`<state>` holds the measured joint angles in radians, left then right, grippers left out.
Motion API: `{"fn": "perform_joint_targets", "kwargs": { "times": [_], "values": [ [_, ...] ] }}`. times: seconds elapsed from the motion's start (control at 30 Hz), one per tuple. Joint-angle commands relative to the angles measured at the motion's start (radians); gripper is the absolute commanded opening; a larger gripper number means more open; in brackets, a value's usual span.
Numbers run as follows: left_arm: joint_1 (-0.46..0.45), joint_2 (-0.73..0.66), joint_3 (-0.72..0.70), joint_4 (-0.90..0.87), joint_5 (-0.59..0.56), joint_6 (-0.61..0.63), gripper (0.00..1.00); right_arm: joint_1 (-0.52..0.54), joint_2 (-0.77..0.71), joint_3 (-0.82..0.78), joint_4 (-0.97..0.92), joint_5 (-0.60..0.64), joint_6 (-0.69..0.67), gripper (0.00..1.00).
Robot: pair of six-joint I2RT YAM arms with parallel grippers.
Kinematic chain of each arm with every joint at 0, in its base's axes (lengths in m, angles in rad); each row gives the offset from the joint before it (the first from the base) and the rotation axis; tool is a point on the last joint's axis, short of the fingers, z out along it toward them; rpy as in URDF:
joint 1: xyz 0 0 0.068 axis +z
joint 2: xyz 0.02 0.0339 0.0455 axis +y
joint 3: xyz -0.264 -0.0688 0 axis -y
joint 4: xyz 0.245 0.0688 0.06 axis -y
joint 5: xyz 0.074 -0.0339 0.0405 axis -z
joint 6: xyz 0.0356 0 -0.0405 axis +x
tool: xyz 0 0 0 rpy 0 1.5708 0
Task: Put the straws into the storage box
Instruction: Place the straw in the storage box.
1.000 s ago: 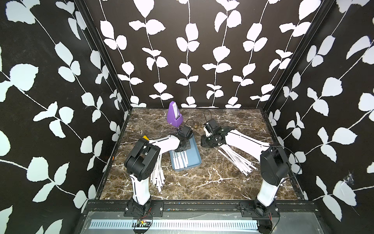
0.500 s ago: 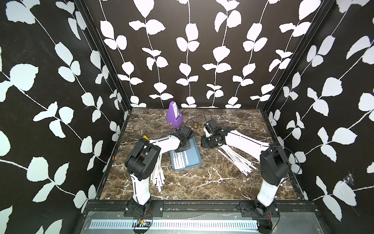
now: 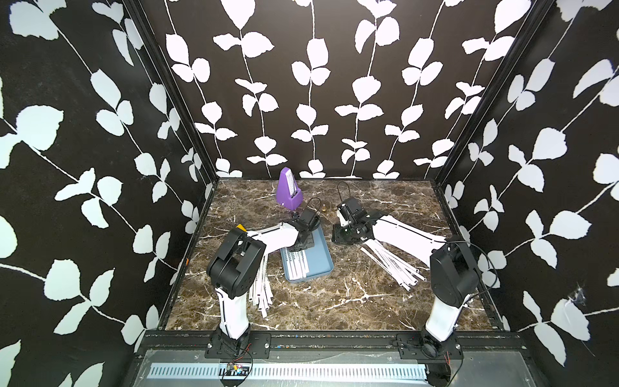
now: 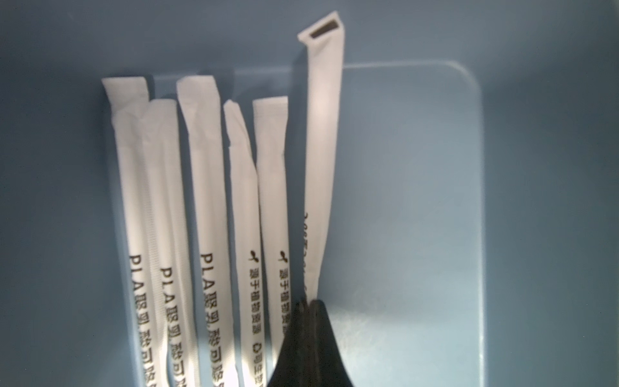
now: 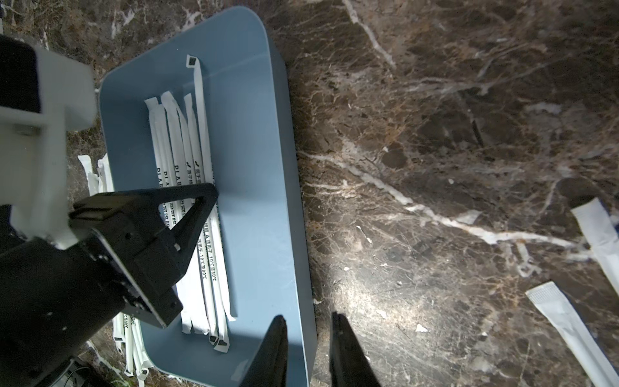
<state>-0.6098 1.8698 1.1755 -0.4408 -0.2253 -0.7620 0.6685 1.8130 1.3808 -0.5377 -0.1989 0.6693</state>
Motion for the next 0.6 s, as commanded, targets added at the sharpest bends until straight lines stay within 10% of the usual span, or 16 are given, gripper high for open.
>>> {"fn": "perform_joint_targets", "kwargs": {
  "times": [0.0,0.57],
  "values": [
    [0.007,-0.002,0.021,-0.039,-0.023,0.011,0.03,0.003,0.006,-0.029,0.011,0.001,-0.009,0.25],
    [0.01,-0.118,0.046,-0.047,-0.01,0.013,0.3,-0.058,-0.083,-0.11,-0.075,0.043,-0.111,0.27]
  ]
}}
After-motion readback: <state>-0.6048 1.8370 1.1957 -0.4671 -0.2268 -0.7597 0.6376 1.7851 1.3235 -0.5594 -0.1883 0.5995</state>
